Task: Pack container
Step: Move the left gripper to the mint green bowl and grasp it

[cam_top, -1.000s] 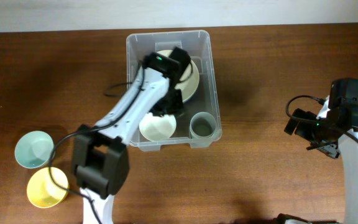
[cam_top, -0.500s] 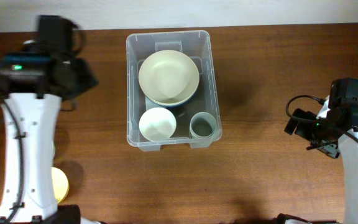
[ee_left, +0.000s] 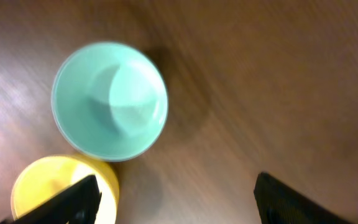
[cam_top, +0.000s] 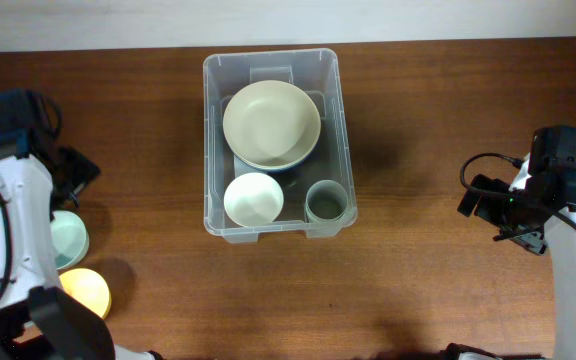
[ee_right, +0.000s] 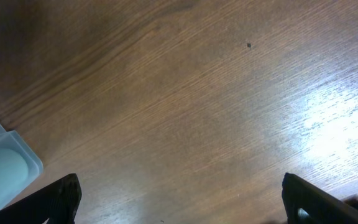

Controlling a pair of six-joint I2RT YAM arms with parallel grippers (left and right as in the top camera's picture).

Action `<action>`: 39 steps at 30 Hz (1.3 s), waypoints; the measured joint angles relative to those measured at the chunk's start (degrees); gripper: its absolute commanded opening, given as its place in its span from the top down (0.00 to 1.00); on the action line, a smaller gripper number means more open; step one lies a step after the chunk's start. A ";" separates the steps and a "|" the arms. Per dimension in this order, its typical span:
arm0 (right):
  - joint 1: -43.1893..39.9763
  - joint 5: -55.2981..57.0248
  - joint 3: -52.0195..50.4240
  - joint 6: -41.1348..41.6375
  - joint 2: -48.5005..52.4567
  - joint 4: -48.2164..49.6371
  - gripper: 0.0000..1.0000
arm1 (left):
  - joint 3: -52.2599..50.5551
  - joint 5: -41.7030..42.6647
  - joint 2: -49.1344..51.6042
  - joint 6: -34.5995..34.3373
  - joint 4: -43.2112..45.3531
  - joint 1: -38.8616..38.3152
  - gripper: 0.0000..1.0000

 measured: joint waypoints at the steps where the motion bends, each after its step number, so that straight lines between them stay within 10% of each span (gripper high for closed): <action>1: 0.00 0.00 0.00 0.02 0.00 0.00 0.01 | -2.84 0.50 0.24 0.02 2.14 0.61 0.19; 17: 0.00 0.00 0.00 0.00 0.00 -0.02 0.01 | -16.81 3.78 6.12 5.53 21.22 3.54 0.24; 29: 0.00 0.00 0.00 -0.02 0.00 0.00 0.01 | -16.85 4.09 9.20 7.15 23.10 3.54 0.64; 39: 0.00 0.00 0.00 -0.02 0.00 0.00 0.01 | -16.85 4.22 9.20 7.30 22.67 3.54 0.78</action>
